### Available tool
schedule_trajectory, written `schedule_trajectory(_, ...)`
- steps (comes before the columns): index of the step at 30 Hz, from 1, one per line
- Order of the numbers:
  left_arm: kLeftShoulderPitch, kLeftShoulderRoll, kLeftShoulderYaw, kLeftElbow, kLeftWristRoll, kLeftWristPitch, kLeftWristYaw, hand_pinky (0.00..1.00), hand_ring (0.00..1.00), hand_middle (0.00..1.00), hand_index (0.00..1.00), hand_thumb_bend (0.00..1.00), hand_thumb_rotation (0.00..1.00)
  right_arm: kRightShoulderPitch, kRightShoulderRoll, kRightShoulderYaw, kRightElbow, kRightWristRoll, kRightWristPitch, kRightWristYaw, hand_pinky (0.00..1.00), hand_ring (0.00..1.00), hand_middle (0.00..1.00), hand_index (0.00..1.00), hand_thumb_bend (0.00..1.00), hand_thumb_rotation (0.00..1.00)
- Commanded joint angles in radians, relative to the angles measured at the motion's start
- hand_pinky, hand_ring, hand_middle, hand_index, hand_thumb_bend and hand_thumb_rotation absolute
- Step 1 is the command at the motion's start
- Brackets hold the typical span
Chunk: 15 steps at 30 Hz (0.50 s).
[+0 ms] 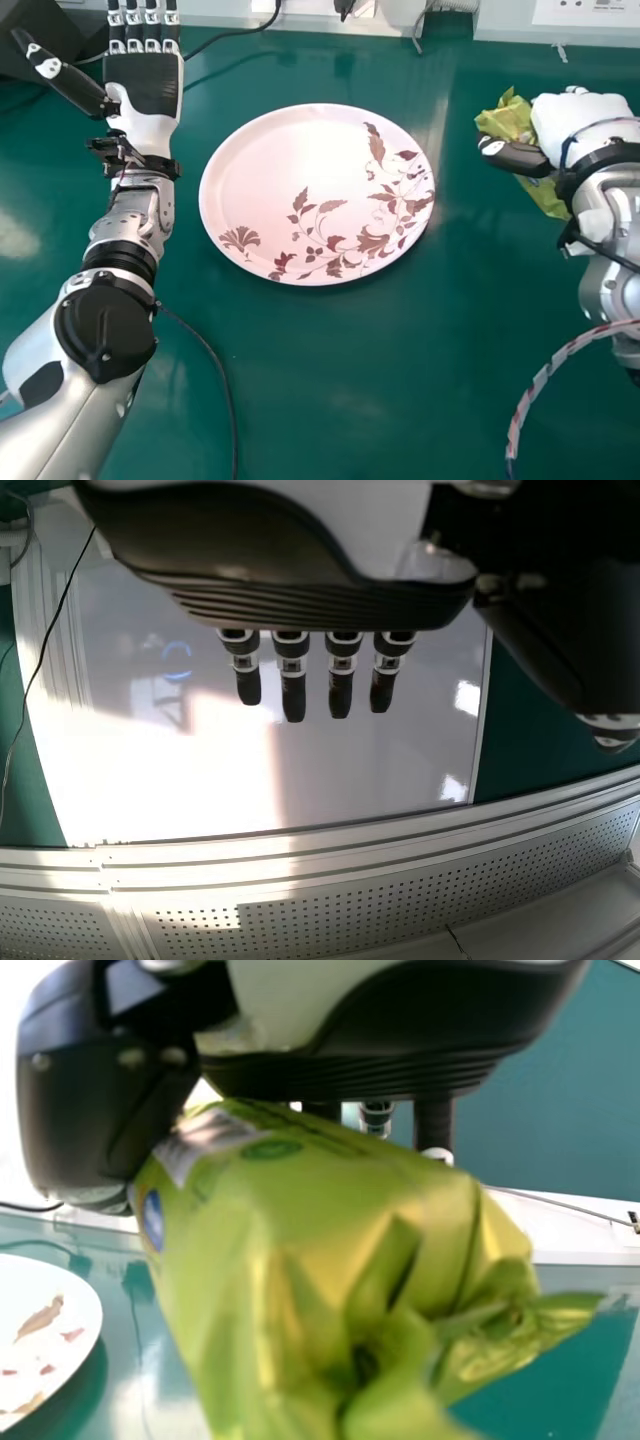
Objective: Pick up biscuit and place it in the plate
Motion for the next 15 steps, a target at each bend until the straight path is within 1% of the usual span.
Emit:
schedule_trajectory(1, -0.010, 0.009, -0.014, 0.004, 0.011, -0.004, 0.002, 1.00, 0.96, 1.00, 1.00, 1.00, 0.53, 0.008, -0.002, -0.014, -0.029, -0.018, -0.003, 0.012, 0.10, 0.16, 0.23, 0.49, 0.49, 0.05)
schedule_trajectory(6, -0.010, 0.017, -0.022, 0.003, 0.024, -0.005, 0.016, 1.00, 0.96, 1.00, 1.00, 1.00, 0.53, 0.007, 0.011, -0.020, -0.052, -0.027, -0.006, 0.029, 0.10, 0.16, 0.23, 0.49, 0.49, 0.05)
schedule_trajectory(8, -0.009, 0.019, -0.022, 0.000, 0.027, -0.006, 0.017, 1.00, 0.96, 1.00, 1.00, 1.00, 0.52, 0.006, 0.018, -0.022, -0.065, -0.029, -0.005, 0.039, 0.10, 0.16, 0.23, 0.49, 0.49, 0.05)
schedule_trajectory(15, -0.008, 0.033, -0.020, 0.001, 0.038, 0.011, 0.026, 1.00, 0.97, 1.00, 1.00, 1.00, 0.51, 0.002, 0.039, -0.023, -0.096, -0.051, -0.004, 0.077, 0.09, 0.16, 0.23, 0.49, 0.49, 0.05)
